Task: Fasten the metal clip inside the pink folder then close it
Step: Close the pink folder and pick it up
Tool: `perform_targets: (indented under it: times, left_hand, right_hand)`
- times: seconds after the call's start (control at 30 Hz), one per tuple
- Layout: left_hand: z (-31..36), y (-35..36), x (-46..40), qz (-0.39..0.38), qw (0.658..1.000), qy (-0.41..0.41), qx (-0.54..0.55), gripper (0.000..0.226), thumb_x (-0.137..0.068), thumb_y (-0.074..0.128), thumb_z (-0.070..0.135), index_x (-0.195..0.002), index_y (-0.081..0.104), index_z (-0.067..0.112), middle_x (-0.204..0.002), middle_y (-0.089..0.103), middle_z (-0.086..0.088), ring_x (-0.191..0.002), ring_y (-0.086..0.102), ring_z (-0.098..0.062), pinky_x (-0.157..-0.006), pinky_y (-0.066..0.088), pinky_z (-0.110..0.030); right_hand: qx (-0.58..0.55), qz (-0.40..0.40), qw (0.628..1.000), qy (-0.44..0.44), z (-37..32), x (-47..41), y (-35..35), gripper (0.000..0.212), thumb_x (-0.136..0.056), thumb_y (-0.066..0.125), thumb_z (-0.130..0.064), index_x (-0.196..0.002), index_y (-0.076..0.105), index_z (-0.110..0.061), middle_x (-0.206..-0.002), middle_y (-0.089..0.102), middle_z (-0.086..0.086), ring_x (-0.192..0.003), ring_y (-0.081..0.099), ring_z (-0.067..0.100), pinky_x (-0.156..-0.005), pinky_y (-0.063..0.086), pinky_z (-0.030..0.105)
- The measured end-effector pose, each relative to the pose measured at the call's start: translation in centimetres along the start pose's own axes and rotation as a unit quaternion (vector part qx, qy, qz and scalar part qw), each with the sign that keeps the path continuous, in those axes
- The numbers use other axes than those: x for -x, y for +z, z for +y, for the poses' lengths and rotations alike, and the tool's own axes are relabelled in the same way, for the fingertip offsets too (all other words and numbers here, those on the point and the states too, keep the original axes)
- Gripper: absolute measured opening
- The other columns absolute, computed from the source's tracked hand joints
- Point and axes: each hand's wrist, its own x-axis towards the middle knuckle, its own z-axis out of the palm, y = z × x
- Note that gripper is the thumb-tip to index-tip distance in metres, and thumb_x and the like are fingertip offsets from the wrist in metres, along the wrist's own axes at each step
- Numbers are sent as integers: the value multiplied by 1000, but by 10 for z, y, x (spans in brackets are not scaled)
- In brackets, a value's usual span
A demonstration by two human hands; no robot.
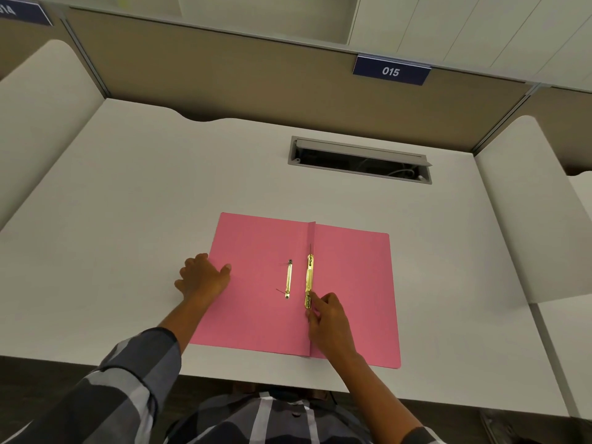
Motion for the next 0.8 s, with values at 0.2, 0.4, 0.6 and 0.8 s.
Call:
perform_targets:
  times: [0.2,0.4,0.6,0.8]
  left_hand:
    - [7,-7,-2,-23,997,-38,56,65,-94,65,54,-141,55,10,-145,53,-20,-135,48,-43,-112,34,-52]
    - [6,-18,-14,-53,990,-65,111,76,-94,62,58,-149,51,7,-152,50,-21,-139,47,-45,-117,36,-52]
    - [9,-34,-11,-37,971,-11,234,31,-102,59,39,-102,67,8,-111,63,-18,-112,61,-38,-95,45,-38]
    - [25,-69,29,-81,937,83,329,23,-107,49,28,-94,64,16,-94,58,-10,-87,50,-21,-82,40,-36]
  right_hand:
    - [-2,-2,1000,0,0,1,0,43,-97,64,-14,-140,59,-14,-97,56,6,-83,55,23,-72,56,32]
    - [1,-6,1000,-1,0,0,2,44,-97,63,-12,-141,58,-11,-98,57,9,-85,56,26,-73,56,34]
    - [2,-3,1000,-6,1,0,0,41,-97,63,-12,-138,60,-10,-97,56,8,-84,55,25,-70,51,29]
    - [-4,3,1000,-14,3,-1,0,40,-97,63,-12,-137,62,-10,-95,55,7,-83,54,25,-69,48,30]
